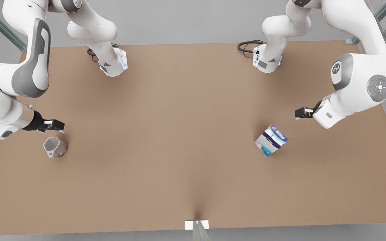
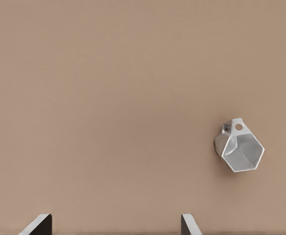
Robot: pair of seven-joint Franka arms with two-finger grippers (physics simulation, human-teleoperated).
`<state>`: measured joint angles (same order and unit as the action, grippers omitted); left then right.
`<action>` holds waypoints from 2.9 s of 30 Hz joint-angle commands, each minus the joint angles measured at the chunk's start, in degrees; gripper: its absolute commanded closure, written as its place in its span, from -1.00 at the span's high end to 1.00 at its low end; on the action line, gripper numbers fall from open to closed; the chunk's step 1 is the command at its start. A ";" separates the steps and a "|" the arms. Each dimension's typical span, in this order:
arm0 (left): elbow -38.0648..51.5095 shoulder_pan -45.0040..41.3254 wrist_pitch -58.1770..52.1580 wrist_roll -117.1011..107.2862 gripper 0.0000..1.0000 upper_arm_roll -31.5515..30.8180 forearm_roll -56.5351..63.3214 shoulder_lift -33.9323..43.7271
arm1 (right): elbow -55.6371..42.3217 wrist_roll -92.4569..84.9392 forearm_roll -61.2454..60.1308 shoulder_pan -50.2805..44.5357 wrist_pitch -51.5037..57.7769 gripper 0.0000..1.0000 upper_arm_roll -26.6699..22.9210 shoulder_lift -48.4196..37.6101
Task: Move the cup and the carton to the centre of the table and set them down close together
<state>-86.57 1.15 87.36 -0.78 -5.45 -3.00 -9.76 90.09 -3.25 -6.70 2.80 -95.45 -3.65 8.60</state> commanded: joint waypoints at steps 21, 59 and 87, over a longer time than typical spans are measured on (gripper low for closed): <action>-5.27 -0.09 -0.17 -0.71 1.00 0.17 -0.07 0.53 | 16.97 -11.76 1.69 -1.75 -31.21 1.00 -9.98 12.49; -5.80 -0.09 -0.34 -0.54 1.00 0.17 -0.07 -0.44 | 22.94 -31.99 -3.24 -2.10 -35.95 1.00 -17.10 15.74; -5.71 -0.09 -0.43 -0.62 1.00 0.26 -0.07 -1.05 | 27.77 -56.34 -13.96 -3.59 -42.19 -0.57 -17.01 18.64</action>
<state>-92.29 1.07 86.91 -1.48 -5.18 -3.08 -10.81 117.86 -59.54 -20.72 -0.79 -137.64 -20.73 27.27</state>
